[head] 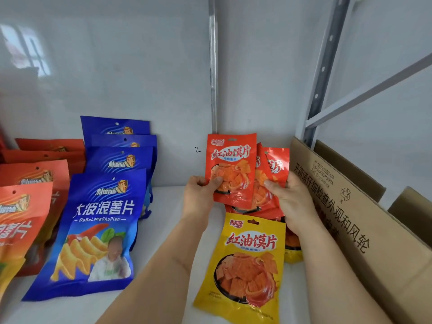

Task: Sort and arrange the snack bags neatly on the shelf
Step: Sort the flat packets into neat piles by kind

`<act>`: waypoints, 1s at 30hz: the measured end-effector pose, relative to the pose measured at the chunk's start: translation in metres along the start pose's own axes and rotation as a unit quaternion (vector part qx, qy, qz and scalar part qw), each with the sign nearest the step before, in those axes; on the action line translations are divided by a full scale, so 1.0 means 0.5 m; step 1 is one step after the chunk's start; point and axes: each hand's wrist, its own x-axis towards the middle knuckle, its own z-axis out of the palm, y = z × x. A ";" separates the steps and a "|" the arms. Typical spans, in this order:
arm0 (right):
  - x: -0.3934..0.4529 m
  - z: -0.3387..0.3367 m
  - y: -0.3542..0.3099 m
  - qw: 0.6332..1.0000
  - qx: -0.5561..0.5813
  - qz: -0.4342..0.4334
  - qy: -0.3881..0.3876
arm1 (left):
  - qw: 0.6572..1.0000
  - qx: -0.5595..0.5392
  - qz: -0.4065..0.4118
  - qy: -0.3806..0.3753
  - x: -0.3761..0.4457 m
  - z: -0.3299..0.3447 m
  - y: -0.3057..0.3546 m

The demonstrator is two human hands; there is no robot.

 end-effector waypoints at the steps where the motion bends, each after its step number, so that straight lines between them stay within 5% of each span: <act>1: 0.002 0.000 0.000 1.000 0.000 -0.002 0.006 | 1.000 0.018 0.002 -0.013 0.004 -0.006 0.003; 7: 0.013 0.007 -0.008 0.998 0.016 -0.027 0.047 | 0.985 0.156 0.022 -0.069 0.023 -0.012 0.042; 14: 0.011 0.025 -0.025 0.996 0.073 -0.033 0.040 | 0.975 -0.070 -0.092 -0.192 0.023 0.003 0.058; 18: 0.004 0.038 -0.026 0.998 0.052 -0.019 0.011 | 0.958 -0.106 -0.096 -0.250 0.018 -0.003 0.045; 24: 0.004 0.039 -0.013 1.000 0.021 0.015 0.012 | 0.954 -0.170 -0.093 -0.229 0.022 -0.017 0.041; 30: 0.019 0.008 -0.028 0.978 -0.078 -0.122 0.150 | 0.971 -0.193 -0.080 -0.114 0.048 -0.063 0.046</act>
